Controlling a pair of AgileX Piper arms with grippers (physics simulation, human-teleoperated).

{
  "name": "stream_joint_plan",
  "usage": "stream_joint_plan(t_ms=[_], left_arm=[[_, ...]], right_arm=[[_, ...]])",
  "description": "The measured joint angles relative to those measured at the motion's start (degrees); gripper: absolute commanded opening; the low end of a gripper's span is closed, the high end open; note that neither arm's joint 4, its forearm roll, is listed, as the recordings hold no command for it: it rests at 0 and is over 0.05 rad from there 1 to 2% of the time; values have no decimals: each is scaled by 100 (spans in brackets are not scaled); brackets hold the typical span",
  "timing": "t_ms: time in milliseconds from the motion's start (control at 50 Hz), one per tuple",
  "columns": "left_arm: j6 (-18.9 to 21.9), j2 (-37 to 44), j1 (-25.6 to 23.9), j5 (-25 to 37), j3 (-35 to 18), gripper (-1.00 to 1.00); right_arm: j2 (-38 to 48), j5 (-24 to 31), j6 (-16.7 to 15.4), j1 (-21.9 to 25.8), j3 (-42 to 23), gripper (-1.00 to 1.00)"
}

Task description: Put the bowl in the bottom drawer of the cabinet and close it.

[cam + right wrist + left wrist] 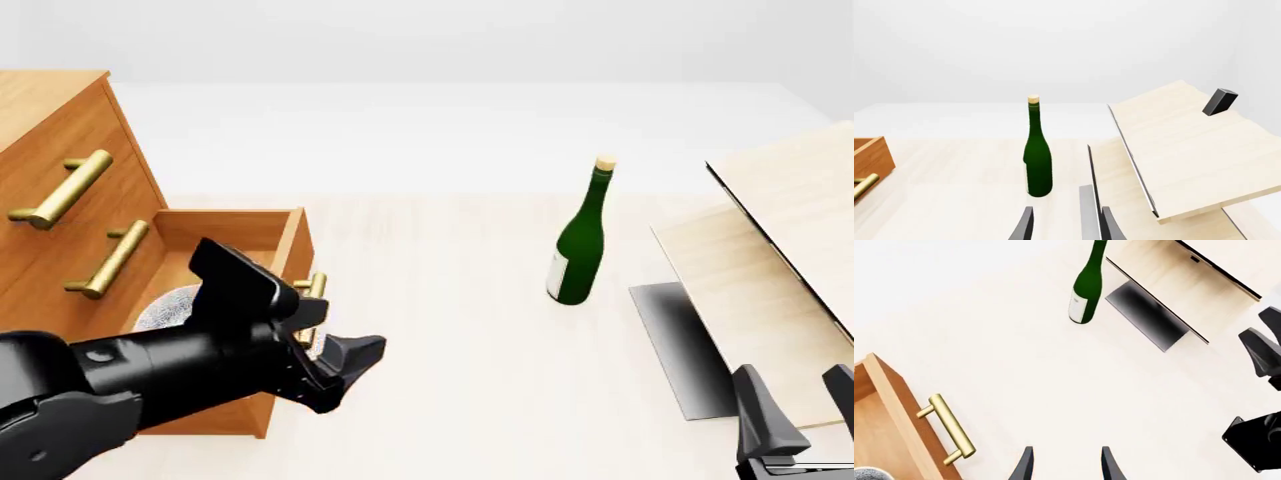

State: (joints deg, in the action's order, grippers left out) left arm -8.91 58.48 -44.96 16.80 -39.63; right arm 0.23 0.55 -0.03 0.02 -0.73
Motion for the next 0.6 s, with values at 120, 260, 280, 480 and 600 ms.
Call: stream_joint_plan(t_ms=[120, 260, 280, 480, 600], left_arm=[[-209, 169, -172, -121, 52, 100], [-505, 338, -306, -258, 164, 100], [-559, 361, -320, -283, 188, 100], [-1014, 542, -406, -517, 449, 100], [-1295, 650, -413, -691, 647, 100]], right_arm=[[0, 0, 0, 0, 0, 100], [0, 0, 0, 0, 0, 100], [0, 0, 0, 0, 0, 100], [0, 0, 0, 0, 0, 100], [0, 0, 0, 0, 0, 100]])
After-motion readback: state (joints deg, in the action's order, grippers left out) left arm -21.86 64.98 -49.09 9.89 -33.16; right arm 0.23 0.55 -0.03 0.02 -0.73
